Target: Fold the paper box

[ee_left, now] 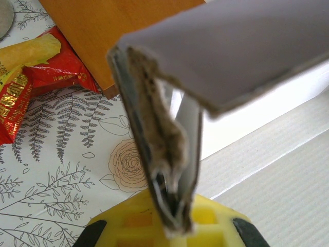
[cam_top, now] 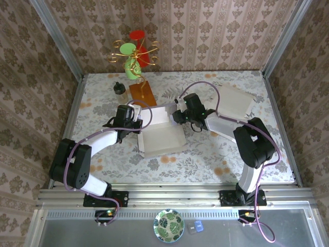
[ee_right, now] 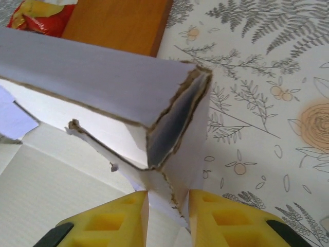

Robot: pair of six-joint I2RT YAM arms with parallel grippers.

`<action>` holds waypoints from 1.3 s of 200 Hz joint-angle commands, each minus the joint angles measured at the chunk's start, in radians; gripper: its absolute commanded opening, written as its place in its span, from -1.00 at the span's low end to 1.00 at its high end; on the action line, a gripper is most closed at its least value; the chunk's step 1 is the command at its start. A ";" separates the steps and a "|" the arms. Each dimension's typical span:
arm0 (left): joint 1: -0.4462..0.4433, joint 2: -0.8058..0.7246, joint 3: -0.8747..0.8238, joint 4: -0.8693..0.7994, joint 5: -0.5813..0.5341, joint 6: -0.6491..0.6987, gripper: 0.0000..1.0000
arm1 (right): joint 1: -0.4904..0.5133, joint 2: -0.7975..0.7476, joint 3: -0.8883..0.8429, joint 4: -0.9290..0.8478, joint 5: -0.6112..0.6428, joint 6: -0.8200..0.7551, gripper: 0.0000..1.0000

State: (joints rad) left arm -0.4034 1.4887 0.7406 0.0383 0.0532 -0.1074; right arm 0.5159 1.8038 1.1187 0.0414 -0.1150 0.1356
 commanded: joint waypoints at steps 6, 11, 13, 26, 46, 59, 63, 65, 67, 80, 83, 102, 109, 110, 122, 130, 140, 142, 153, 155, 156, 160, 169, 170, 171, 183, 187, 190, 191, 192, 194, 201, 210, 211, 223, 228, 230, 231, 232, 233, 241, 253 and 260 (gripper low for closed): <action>-0.003 0.019 0.005 -0.032 -0.005 0.028 -1.00 | 0.019 -0.006 -0.007 0.047 0.089 0.040 -0.34; -0.003 0.021 0.005 -0.032 -0.005 0.028 -1.00 | 0.019 -0.003 -0.008 0.050 0.097 0.044 -0.32; -0.003 0.021 0.005 -0.033 -0.005 0.029 -1.00 | 0.021 -0.003 -0.008 0.049 0.099 0.045 -0.32; -0.004 0.021 0.003 -0.032 -0.004 0.029 -1.00 | 0.021 0.000 -0.010 0.057 0.114 0.054 -0.31; -0.005 0.019 0.003 -0.033 -0.004 0.029 -1.00 | 0.022 0.009 -0.002 0.055 0.120 0.061 -0.31; -0.005 0.017 0.002 -0.032 -0.004 0.029 -1.00 | 0.028 0.018 0.010 0.046 0.134 0.061 -0.36; -0.005 0.018 0.003 -0.032 -0.005 0.030 -1.00 | 0.030 0.022 0.016 0.043 0.139 0.063 -0.37; -0.005 0.018 0.003 -0.032 -0.004 0.028 -1.00 | 0.031 0.023 0.017 0.042 0.141 0.064 -0.38; -0.005 0.017 0.002 -0.033 -0.005 0.028 -1.00 | 0.032 0.024 0.019 0.038 0.144 0.065 -0.39; -0.006 0.018 0.003 -0.034 -0.007 0.029 -1.00 | 0.040 0.036 0.033 0.024 0.166 0.071 -0.42; -0.006 0.018 0.002 -0.034 -0.008 0.028 -1.00 | 0.043 0.037 0.037 0.022 0.172 0.073 -0.43; -0.007 0.017 0.006 -0.038 -0.013 0.028 -1.00 | 0.060 0.050 0.053 0.000 0.223 0.091 -0.52; -0.008 0.019 0.005 -0.038 -0.016 0.025 -1.00 | 0.067 0.055 0.060 -0.010 0.241 0.101 -0.56; -0.008 0.019 0.006 -0.038 -0.016 0.024 -1.00 | 0.068 0.056 0.060 -0.012 0.244 0.101 -0.57; -0.008 0.019 0.008 -0.039 -0.019 0.022 -1.00 | 0.083 0.062 0.074 -0.034 0.288 0.115 -0.64; -0.009 0.020 0.007 -0.038 -0.018 0.017 -1.00 | 0.092 0.068 0.082 -0.048 0.319 0.125 -0.70; -0.010 0.022 0.009 -0.038 -0.018 0.017 -1.00 | 0.100 0.076 0.095 -0.070 0.355 0.140 -0.75; -0.011 0.021 0.009 -0.039 -0.020 0.014 -1.00 | 0.101 0.077 0.098 -0.075 0.360 0.145 -0.76; -0.012 0.025 0.010 -0.040 -0.020 0.011 -1.00 | 0.109 0.085 0.110 -0.094 0.387 0.162 -0.80; -0.012 0.025 0.009 -0.040 -0.020 0.011 -1.00 | 0.110 0.086 0.112 -0.097 0.391 0.166 -0.81; -0.012 0.025 0.010 -0.041 -0.021 0.011 -1.00 | 0.111 0.087 0.113 -0.097 0.393 0.168 -0.81; -0.012 0.027 0.012 -0.043 -0.022 0.009 -1.00 | 0.113 0.088 0.115 -0.103 0.399 0.176 -0.83; -0.014 0.028 0.013 -0.043 -0.023 0.004 -1.00 | 0.117 0.093 0.123 -0.114 0.411 0.187 -0.87; -0.014 0.028 0.014 -0.044 -0.023 0.004 -1.00 | 0.118 0.094 0.124 -0.115 0.413 0.188 -0.88; -0.014 0.027 0.015 -0.044 -0.024 0.004 -1.00 | 0.119 0.095 0.125 -0.117 0.415 0.190 -0.88; -0.014 0.030 0.018 -0.052 -0.028 -0.001 -1.00 | 0.126 0.104 0.144 -0.148 0.442 0.204 -0.94; -0.014 0.031 0.020 -0.055 -0.031 -0.004 -1.00 | 0.129 0.107 0.152 -0.160 0.451 0.208 -0.96; -0.014 0.031 0.022 -0.058 -0.031 -0.006 -1.00 | 0.131 0.109 0.159 -0.170 0.459 0.209 -0.98; -0.014 0.031 0.023 -0.059 -0.031 -0.007 -1.00 | 0.132 0.110 0.161 -0.173 0.462 0.210 -0.98; -0.014 0.032 0.025 -0.060 -0.032 -0.007 -1.00 | 0.133 0.111 0.163 -0.176 0.464 0.211 -0.99; -0.014 0.034 0.025 -0.061 -0.034 -0.007 -1.00 | 0.134 0.112 0.167 -0.181 0.468 0.213 -1.00; -0.014 0.036 0.031 -0.069 -0.038 -0.012 -1.00 | 0.136 0.118 0.180 -0.206 0.482 0.224 -1.00; -0.013 0.039 0.036 -0.074 -0.043 -0.018 -1.00 | 0.139 0.125 0.201 -0.242 0.499 0.240 -1.00; -0.014 0.038 0.036 -0.075 -0.044 -0.019 -1.00 | 0.139 0.126 0.202 -0.247 0.502 0.241 -1.00; -0.015 0.041 0.041 -0.083 -0.047 -0.027 -1.00 | 0.144 0.137 0.237 -0.311 0.537 0.277 -1.00; -0.017 0.040 0.044 -0.088 -0.047 -0.031 -1.00 | 0.145 0.141 0.250 -0.341 0.551 0.292 -1.00; -0.018 0.041 0.045 -0.089 -0.047 -0.033 -1.00 | 0.145 0.142 0.257 -0.352 0.556 0.298 -1.00; -0.017 0.042 0.045 -0.090 -0.047 -0.033 -1.00 | 0.146 0.142 0.259 -0.357 0.559 0.302 -1.00; -0.017 0.041 0.047 -0.091 -0.046 -0.035 -1.00 | 0.146 0.143 0.262 -0.362 0.560 0.305 -1.00; -0.017 0.042 0.048 -0.092 -0.046 -0.035 -1.00 | 0.147 0.143 0.265 -0.367 0.562 0.308 -1.00; -0.018 0.043 0.055 -0.101 -0.047 -0.042 -1.00 | 0.147 0.147 0.284 -0.406 0.571 0.327 -1.00; -0.021 0.046 0.074 -0.127 -0.044 -0.055 -1.00 | 0.149 0.147 0.309 -0.455 0.572 0.352 -1.00; -0.022 0.049 0.088 -0.148 -0.041 -0.066 -1.00 | 0.151 0.147 0.323 -0.486 0.574 0.366 -1.00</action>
State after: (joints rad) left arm -0.4137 1.5127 0.7853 -0.0071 0.0219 -0.1356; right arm 0.6594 1.9366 1.3884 -0.2630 0.3824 0.4118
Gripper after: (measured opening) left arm 0.063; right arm 0.061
